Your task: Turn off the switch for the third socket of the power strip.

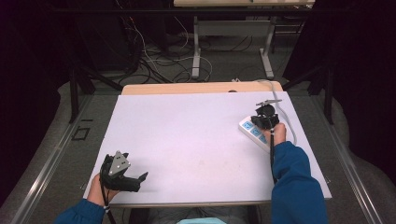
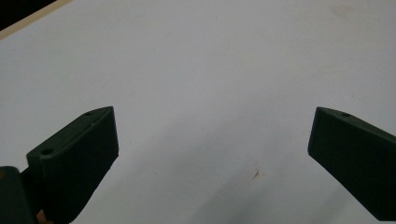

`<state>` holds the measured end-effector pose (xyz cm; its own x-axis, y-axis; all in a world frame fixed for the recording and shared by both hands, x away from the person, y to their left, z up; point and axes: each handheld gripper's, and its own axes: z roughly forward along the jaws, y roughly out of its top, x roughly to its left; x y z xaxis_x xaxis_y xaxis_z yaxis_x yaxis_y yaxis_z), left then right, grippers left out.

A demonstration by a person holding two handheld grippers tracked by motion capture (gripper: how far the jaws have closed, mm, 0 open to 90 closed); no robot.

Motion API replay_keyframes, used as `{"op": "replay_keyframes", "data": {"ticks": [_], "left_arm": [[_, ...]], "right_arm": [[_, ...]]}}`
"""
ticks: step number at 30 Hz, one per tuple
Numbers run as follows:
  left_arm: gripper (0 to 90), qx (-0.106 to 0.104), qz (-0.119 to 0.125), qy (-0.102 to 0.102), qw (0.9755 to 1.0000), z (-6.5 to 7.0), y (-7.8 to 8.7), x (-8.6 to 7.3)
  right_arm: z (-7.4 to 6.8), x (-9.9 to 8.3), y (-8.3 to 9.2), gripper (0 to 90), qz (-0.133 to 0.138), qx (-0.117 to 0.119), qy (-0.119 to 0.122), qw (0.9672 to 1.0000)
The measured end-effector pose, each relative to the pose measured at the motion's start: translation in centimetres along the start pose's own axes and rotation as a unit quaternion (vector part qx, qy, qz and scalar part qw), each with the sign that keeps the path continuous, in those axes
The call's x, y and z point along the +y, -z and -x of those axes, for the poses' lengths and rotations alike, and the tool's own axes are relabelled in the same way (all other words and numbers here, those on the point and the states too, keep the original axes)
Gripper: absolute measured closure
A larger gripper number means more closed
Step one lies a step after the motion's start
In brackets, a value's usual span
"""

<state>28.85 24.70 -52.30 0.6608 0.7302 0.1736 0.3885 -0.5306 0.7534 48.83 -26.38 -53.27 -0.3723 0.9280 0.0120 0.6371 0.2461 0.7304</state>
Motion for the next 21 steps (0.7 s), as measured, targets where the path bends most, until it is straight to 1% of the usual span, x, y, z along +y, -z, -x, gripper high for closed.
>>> {"op": "replay_keyframes", "data": {"ticks": [1,2,3,6,21], "left_arm": [[1.7,-0.004,-0.002,0.002,1.0,0.02,0.02,0.01],[1.7,-0.004,-0.002,0.002,1.0,0.01,0.02,0.01],[1.7,0.001,0.001,-0.001,1.0,0.0,-0.02,-0.01],[1.8,0.001,0.001,-0.001,1.0,0.0,-0.03,-0.01],[1.7,0.001,0.001,-0.001,1.0,-0.01,-0.02,0.0]], "right_arm": [[-0.02,0.01,0.0,90.0,-0.001,0.001,-0.001,1.0],[-0.03,0.01,0.0,90.0,-0.001,0.001,0.0,1.0],[-0.05,0.02,0.0,90.0,-0.001,0.001,0.0,1.0],[-0.19,0.07,-0.04,90.0,-0.001,-0.004,0.001,1.0],[-0.2,0.1,0.03,90.0,-0.002,-0.004,0.004,1.0]]}}
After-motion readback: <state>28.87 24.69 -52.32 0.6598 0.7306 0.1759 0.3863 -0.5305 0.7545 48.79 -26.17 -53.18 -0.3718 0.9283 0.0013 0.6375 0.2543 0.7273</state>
